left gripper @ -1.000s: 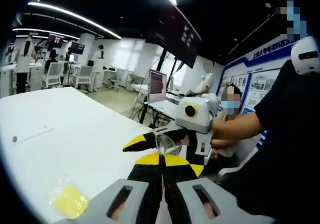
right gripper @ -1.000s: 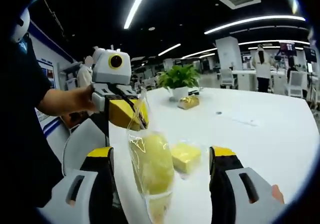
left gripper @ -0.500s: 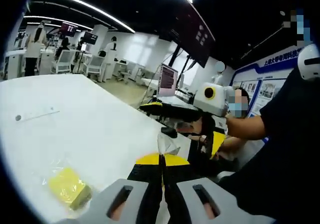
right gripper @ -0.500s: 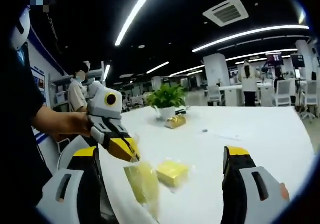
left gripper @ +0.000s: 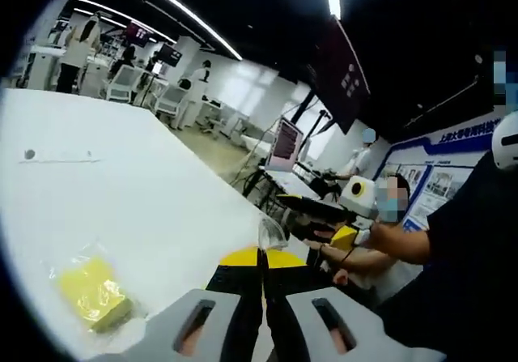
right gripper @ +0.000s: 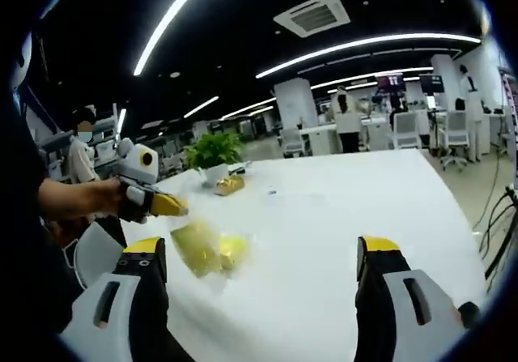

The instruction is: Compare the silicone blocks by pressing each to a similar depth, holding the contact briefly, and releasing to observe deformation and rebound differences across the visible hardness samples.

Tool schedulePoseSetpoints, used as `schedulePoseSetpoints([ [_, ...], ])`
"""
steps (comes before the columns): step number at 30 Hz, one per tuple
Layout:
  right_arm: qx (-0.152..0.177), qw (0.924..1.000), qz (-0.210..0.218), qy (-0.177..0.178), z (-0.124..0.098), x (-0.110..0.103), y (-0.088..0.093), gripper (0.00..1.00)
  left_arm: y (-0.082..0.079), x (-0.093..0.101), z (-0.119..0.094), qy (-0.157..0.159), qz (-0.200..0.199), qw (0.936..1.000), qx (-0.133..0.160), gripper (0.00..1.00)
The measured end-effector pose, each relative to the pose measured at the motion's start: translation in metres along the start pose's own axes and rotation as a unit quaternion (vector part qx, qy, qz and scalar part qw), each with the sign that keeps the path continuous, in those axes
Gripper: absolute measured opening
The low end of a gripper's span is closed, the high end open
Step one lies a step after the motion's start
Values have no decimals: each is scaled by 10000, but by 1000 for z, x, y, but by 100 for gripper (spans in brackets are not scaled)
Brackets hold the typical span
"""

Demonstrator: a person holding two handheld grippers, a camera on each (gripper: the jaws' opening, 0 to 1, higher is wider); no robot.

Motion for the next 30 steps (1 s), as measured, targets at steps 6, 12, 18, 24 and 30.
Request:
schedulePoseSetpoints([
  [6,0,9999,93,143,-13,1,14,90,5,-18,22,-221,-893,9949,416,0],
  [12,8,9996,221,182,-17,8,16,89,17,-41,53,-585,-1665,9833,438,0],
  [18,29,9996,212,196,-18,13,10,88,31,-70,75,-1144,-2490,9601,561,0],
  [24,1,9995,322,-44,-21,12,10,84,36,-97,84,-1417,-2511,9558,569,0],
  [30,39,9996,268,-40,-21,9,8,84,43,-116,85,-1676,-2392,9557,371,0],
])
Point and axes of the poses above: the point that each gripper's makers call its tool centre point, and the gripper's own axes: z roughly forward along the fingers, x roughly to its right, y roughly out of its underside, the point moved 9 cm from there along -z, roughly backward along the fingers, and after that the axes turned 10 degrees about z, right-handed, at the moved point
